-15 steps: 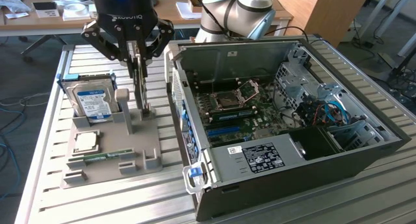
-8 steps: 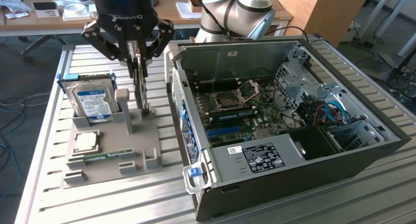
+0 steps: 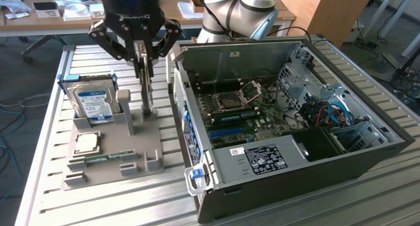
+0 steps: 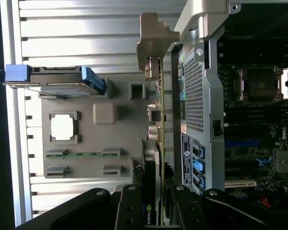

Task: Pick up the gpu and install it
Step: 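Pick up the gpu and move the gpu toward the slot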

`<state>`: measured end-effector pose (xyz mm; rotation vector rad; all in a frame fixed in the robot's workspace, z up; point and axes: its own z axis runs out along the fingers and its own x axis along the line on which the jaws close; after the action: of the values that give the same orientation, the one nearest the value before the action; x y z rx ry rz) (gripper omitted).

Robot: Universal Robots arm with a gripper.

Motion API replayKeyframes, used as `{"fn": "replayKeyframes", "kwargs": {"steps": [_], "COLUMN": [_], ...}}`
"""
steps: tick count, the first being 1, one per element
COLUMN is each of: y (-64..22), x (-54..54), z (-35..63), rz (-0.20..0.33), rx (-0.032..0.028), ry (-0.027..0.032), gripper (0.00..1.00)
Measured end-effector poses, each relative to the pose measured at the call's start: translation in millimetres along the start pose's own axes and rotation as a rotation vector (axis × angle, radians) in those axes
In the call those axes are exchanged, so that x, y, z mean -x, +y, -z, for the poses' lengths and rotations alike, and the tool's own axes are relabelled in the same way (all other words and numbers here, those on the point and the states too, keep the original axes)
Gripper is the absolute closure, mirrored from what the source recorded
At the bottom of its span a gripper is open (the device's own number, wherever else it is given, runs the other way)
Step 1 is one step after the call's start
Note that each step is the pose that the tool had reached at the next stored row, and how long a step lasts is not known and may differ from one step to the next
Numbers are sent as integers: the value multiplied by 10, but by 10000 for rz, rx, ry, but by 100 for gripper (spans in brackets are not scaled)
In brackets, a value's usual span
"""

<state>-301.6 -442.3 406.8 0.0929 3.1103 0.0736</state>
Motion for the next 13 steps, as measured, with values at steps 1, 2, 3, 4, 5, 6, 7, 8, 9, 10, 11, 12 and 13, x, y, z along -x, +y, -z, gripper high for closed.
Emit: {"fn": "replayKeyframes", "kwargs": {"steps": [1, 2, 3, 4, 5, 6, 7, 8, 9, 10, 11, 12, 13], "y": [1, 3, 4, 6, 7, 9, 11, 13, 15, 17, 19, 22, 24], "x": [16, 33, 50, 68, 89, 111, 134, 159, 183, 206, 229, 249, 267], "z": [0, 0, 0, -1, -1, -1, -1, -2, -1, -1, 0, 2, 4], "rz": [0, 0, 0, 0, 0, 0, 1, 0, -1, -2, -1, -2, -1], "rx": [1, 2, 3, 4, 6, 9, 14, 21, 26, 33, 40, 47, 51], "ry": [0, 0, 0, 0, 0, 0, 1, 0, 1, 1, 2, 3, 3], "gripper": [73, 73, 73, 73, 73, 73, 73, 73, 73, 73, 73, 73, 73]}}
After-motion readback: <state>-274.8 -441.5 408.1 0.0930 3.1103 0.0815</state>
